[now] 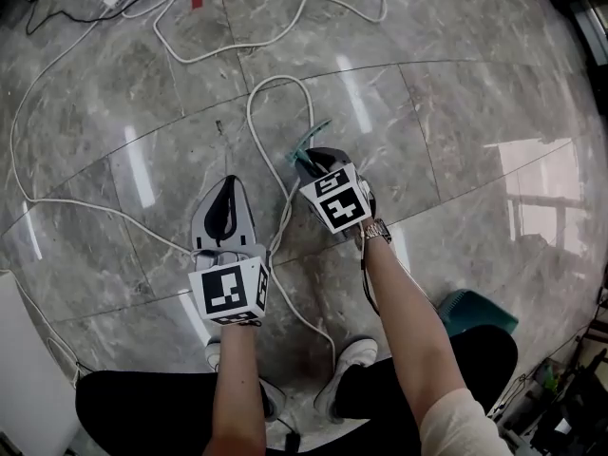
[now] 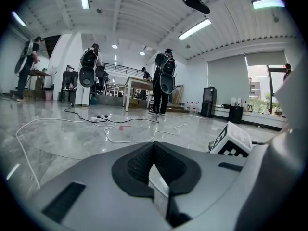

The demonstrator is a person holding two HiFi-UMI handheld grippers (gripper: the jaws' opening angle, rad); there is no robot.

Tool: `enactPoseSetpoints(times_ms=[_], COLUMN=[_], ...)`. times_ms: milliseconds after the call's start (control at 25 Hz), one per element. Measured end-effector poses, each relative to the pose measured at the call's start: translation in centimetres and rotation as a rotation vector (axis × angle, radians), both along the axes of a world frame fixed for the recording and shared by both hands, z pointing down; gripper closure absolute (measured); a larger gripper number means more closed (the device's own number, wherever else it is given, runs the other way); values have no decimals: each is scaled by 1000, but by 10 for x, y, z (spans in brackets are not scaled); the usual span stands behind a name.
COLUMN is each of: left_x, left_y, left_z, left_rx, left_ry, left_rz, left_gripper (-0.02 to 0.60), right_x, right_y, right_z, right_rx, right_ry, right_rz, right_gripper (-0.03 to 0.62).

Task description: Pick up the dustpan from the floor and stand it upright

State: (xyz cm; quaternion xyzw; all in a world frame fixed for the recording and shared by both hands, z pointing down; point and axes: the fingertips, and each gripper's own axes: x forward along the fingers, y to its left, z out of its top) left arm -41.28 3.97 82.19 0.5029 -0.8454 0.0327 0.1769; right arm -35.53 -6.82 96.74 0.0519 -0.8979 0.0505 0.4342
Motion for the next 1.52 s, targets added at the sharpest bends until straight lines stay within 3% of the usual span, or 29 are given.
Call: enactPoseSetpoints(times_ms=[280,360,480,640,800,1000,1120,1280,1520], left_x=[15,5,4,45,128,269,342,430,571], left_y=[9,13,30,40,11,-33,-53,-72,-73], left_z=[-95,-137,-210,-305,-383,-446,-480,-504,-527], left_rx=[35,19,61,13,73,103,145,147,96], left_ry=[3,-14,22,-79,-75,-23,26,37,16], left_rz=[125,113,70,175,270,489,544,633,697], left_gripper=[574,574,574,574,574,574,574,574,574], right_x=[28,42,75,123,181,274,336,421,575], right_y=[-6,-13,-9,9,14,15,8,-5,-1], right_z=[-151,-202,-278,-366,-434,-511,-546,-582,-621], right_rx=[18,33,33,17,17,74,104,140,179], right_ry=[-135,-187,-245,-303,-335,-366,-394,-424,-477], right_rz=[-9,18,48,54,93,148,197,290,412], right_gripper=[502,503,502,502,502,502,502,502,503])
